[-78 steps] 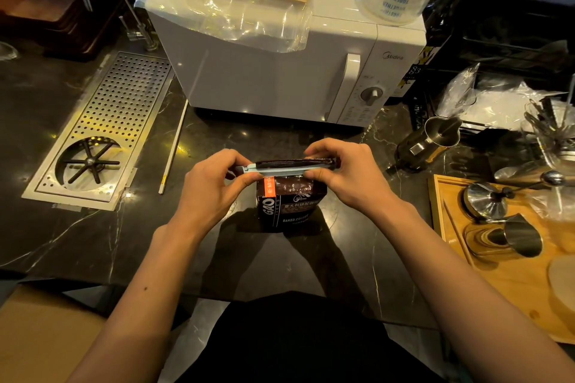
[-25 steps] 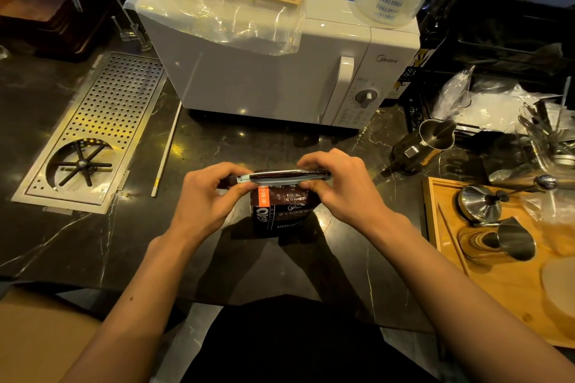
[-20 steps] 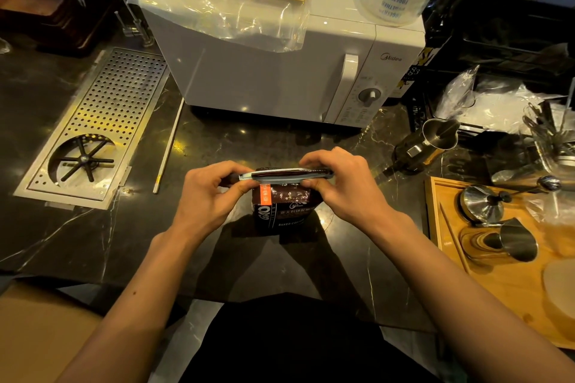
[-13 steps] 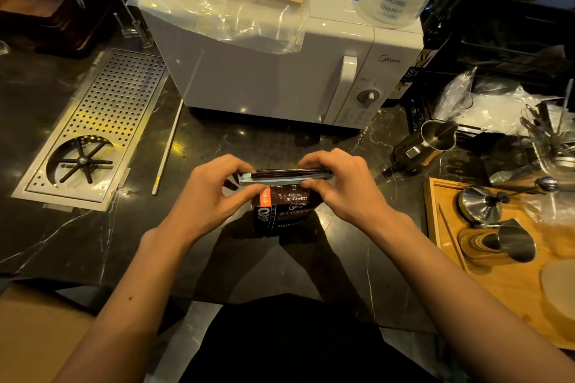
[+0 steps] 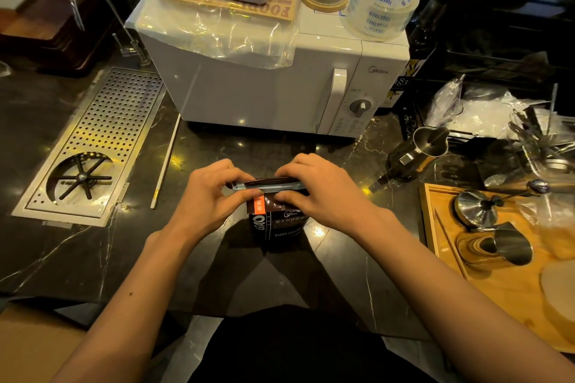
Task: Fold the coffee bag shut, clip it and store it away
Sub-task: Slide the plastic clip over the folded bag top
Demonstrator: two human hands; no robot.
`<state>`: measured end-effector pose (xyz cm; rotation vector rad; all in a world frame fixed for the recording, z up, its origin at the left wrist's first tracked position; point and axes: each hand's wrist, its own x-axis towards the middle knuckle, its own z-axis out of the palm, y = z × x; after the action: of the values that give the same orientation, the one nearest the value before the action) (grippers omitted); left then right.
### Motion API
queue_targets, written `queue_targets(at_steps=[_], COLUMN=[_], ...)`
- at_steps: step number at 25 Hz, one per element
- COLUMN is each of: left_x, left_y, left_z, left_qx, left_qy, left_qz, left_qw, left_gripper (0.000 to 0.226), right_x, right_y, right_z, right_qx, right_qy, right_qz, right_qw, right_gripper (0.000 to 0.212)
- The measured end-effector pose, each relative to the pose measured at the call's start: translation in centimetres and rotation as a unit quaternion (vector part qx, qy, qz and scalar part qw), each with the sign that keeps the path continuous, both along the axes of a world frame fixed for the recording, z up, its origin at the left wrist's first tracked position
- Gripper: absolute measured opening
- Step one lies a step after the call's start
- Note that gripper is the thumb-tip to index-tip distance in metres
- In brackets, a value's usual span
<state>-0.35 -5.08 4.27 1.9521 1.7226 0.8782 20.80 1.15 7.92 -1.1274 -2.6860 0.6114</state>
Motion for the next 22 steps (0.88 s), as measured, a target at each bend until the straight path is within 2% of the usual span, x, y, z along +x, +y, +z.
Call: queue_targets(at_steps=[7, 16, 22], left_x=[0.1, 0.9, 0.8], left_y=[0.0, -0.2, 0.1], left_z=[0.7, 0.2, 0.3], left_qx=[-0.011, -0.004, -0.007], left_qy=[0.031, -0.007, -0.006], left_qz=[-0.026, 0.024, 0.02], left_qw=[0.999, 1.0, 1.0], left_gripper=[0.024, 0.02, 0.015], right_x=[-1.2, -1.1, -1.5], right_y=[-0.1, -0.2, -0.4], right_z=[-0.3, -0.4, -1.6], right_qx=[0.045, 0.045, 0.112], right_qy=[-0.014, -0.012, -0.001], right_qz=[0.002, 0.014, -0.023], right_qw=[0.999, 0.999, 0.993], right_gripper=[0.027, 0.03, 0.015])
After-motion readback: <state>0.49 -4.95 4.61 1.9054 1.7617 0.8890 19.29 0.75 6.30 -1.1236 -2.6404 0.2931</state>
